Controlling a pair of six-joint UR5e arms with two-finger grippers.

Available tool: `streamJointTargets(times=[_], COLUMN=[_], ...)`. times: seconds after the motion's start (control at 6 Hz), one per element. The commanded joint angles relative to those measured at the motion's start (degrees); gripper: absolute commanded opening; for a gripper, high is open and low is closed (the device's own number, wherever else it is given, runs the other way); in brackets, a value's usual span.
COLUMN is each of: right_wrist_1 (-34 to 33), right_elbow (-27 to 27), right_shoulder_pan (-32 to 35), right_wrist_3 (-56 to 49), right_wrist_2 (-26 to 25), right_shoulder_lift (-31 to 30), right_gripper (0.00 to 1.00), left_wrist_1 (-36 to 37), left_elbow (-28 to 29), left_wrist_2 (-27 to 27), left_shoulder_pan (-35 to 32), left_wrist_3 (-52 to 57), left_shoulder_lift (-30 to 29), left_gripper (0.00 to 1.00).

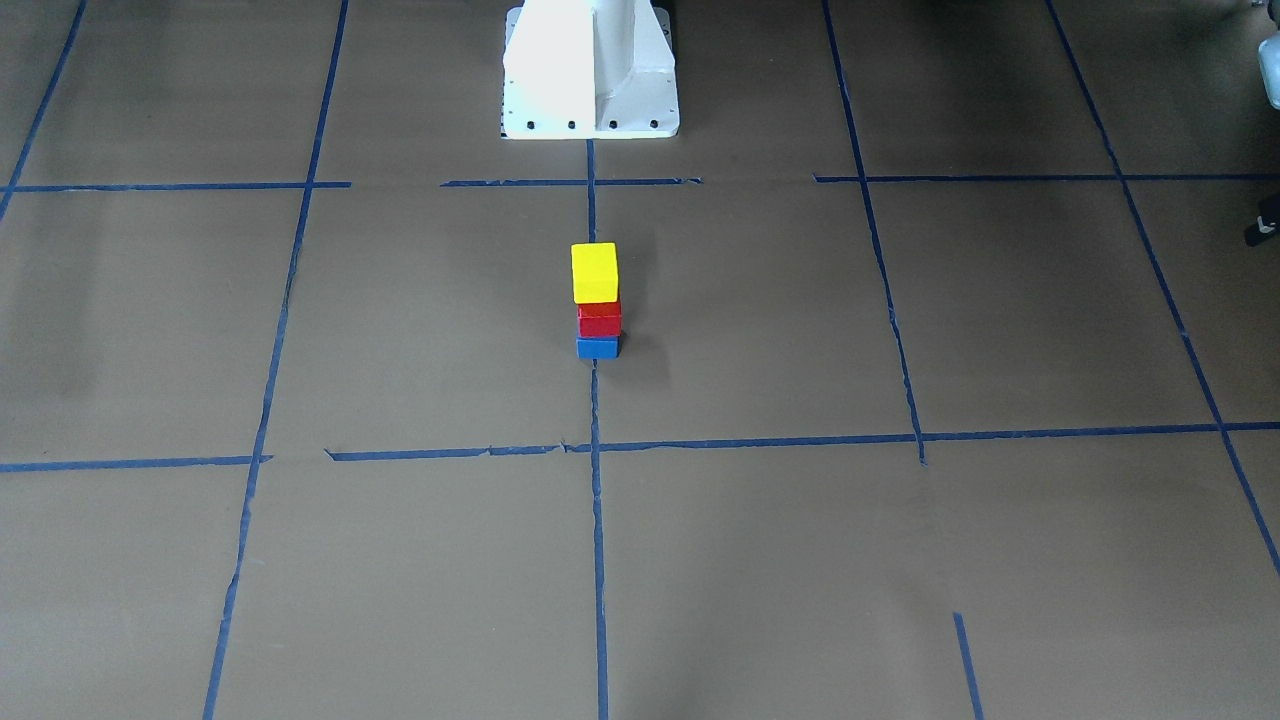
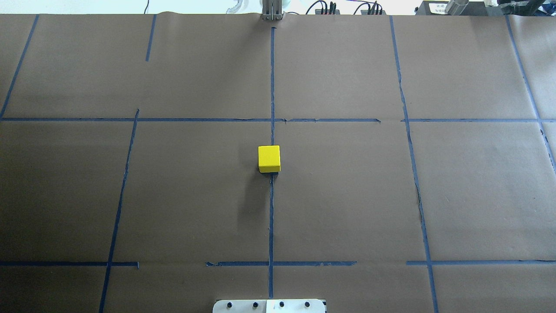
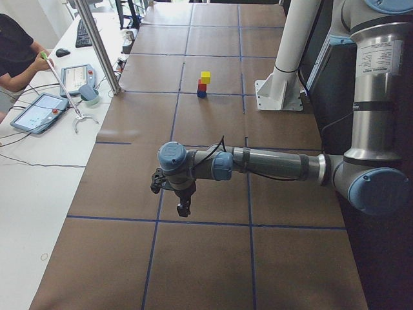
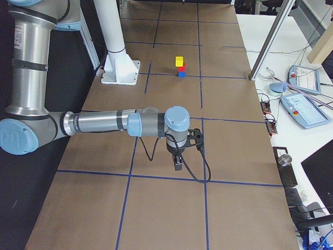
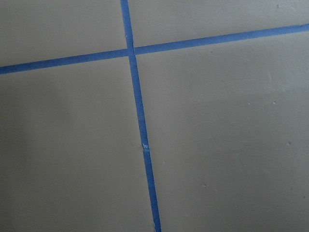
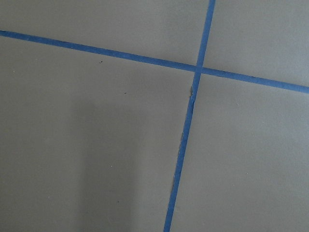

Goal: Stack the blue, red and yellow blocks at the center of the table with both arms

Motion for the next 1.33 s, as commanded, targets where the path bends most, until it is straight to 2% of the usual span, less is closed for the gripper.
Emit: streamJointTargets(times=[0.0,1.17], right_wrist_1=[0.1,0.3], right_elbow=[-1.1,-1.5], right_shoulder_pan=[-0.1,-0.1], right_wrist_3=[-0.5,-0.3], right_wrist_2=[0.0,0.0], right_shoulder_lift=[-0.3,-0.6], right_gripper=[1.00,1.00], left_wrist_1=[-1.2,-1.0], left_elbow=[0.1,-0.3], left_wrist_2=[-0.1,-0.1], left_shoulder_pan=[0.1,0.1], left_wrist_3=[0.3,0.5], left_shoulder_lift=[1.7,0.9], left_gripper=[1.00,1.00])
